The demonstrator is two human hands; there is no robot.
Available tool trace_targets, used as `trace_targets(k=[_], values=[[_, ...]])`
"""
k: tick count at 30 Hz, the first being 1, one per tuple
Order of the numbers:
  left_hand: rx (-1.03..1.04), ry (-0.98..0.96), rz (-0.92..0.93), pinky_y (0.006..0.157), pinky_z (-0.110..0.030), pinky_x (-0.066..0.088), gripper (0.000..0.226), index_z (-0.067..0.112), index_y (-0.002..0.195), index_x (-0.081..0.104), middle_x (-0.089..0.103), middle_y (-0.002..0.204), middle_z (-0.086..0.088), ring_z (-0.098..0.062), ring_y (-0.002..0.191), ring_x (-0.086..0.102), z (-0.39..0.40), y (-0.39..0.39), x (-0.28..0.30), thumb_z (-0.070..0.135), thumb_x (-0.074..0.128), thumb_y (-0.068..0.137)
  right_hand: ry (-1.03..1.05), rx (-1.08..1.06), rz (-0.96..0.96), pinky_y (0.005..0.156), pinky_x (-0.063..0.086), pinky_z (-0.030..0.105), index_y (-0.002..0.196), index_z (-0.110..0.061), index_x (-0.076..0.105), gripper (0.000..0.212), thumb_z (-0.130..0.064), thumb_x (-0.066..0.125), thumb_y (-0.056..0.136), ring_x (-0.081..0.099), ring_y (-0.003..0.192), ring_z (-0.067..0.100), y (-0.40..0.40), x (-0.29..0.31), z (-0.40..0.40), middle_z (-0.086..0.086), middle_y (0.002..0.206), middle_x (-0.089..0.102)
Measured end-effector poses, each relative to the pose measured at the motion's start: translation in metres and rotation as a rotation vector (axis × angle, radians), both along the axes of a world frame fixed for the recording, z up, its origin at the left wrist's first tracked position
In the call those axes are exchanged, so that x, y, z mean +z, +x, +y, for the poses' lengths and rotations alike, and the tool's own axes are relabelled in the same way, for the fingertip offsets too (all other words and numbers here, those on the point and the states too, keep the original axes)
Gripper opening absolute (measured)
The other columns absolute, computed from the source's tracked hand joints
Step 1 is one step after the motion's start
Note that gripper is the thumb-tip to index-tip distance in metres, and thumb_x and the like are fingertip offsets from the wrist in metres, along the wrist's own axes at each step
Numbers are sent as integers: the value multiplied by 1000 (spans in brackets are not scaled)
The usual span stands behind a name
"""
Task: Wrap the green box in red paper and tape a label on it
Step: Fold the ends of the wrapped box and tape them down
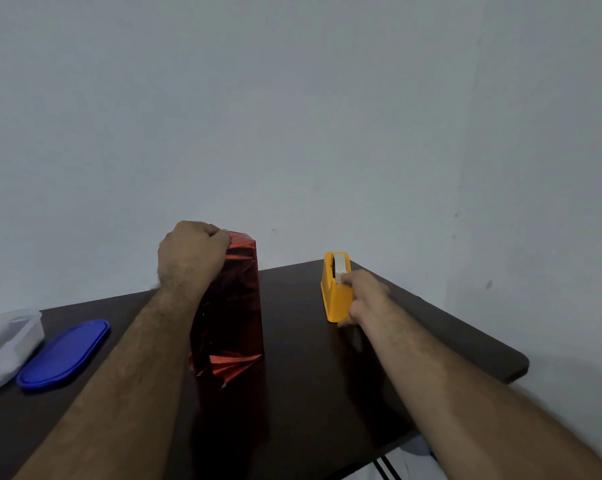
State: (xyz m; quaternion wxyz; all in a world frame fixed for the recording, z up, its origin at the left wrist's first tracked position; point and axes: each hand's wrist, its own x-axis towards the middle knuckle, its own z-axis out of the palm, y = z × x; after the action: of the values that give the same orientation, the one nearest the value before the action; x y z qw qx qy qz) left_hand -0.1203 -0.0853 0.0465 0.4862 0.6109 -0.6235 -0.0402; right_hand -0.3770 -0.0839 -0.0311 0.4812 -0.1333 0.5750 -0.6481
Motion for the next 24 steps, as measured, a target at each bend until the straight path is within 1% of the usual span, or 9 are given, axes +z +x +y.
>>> trace_targets(k=[2, 6, 8, 10, 12, 14, 17, 20, 24], values=[[3, 2, 10, 62, -26, 37, 23, 25, 80, 74, 61, 77, 5, -13, 66, 49, -1, 0, 0, 30, 61, 98, -20, 5, -17, 99, 36, 86, 148, -11, 48, 75, -5, 81, 80, 48, 134, 52, 0, -5, 1, 18, 146, 50], [8, 2, 29, 62, -26, 37, 26, 14, 89, 81, 58, 71, 9, -8, 64, 47, -5, 1, -1, 29, 61, 97, -56, -9, -16, 90, 47, 81, 134, -8, 58, 66, -7, 81, 72, 57, 116, 46, -1, -14, 2, 15, 130, 58], [9, 3, 22, 61, -26, 37, 27, 12, 91, 82, 60, 73, 8, -11, 65, 47, -7, 1, 0, 28, 60, 97, -64, -11, 3, 91, 48, 79, 134, -8, 58, 67, -9, 79, 71, 56, 117, 44, -2, -15, 3, 14, 130, 58], [8, 3, 10, 69, -28, 39, 26, 15, 93, 82, 58, 72, 11, -14, 68, 49, -7, 0, 1, 28, 60, 97, -57, -1, 31, 93, 48, 79, 135, -8, 57, 67, -9, 77, 72, 55, 121, 43, -2, -14, 7, 13, 132, 57], [10, -3, 8, 75, -28, 40, 25, 15, 94, 83, 61, 76, 10, -14, 70, 50, -7, -1, 0, 28, 60, 97, -50, 13, 64, 95, 47, 79, 130, -8, 58, 59, -8, 75, 75, 53, 124, 42, -3, -13, 10, 13, 134, 57], [13, -4, 7, 75, -28, 39, 25, 15, 93, 83, 67, 83, 5, -12, 67, 48, -7, -1, 0, 28, 61, 97, -42, 24, 82, 94, 48, 77, 122, -9, 59, 48, -6, 74, 76, 53, 122, 41, -6, -13, 10, 13, 133, 58], [5, -13, 6, 77, -28, 41, 25, 17, 98, 84, 64, 86, 7, -16, 74, 54, -7, -1, -1, 28, 61, 98, -31, 55, 93, 95, 49, 76, 129, -9, 58, 59, -3, 73, 73, 53, 125, 40, -7, -14, 10, 12, 136, 57], [6, -13, 8, 78, -29, 42, 25, 18, 99, 84, 70, 91, 3, -15, 77, 53, -7, -2, 0, 28, 61, 98, -14, 68, 93, 96, 52, 71, 136, -10, 57, 66, -2, 75, 73, 52, 119, 34, -8, -19, 9, 10, 135, 57], [3, -13, 10, 81, -30, 46, 26, 19, 102, 84, 75, 97, 1, -19, 83, 58, -8, -1, 0, 30, 61, 98, -3, 41, 95, 95, 56, 64, 143, -11, 51, 67, -7, 80, 83, 55, 129, 38, -9, -25, 8, 12, 141, 54]])
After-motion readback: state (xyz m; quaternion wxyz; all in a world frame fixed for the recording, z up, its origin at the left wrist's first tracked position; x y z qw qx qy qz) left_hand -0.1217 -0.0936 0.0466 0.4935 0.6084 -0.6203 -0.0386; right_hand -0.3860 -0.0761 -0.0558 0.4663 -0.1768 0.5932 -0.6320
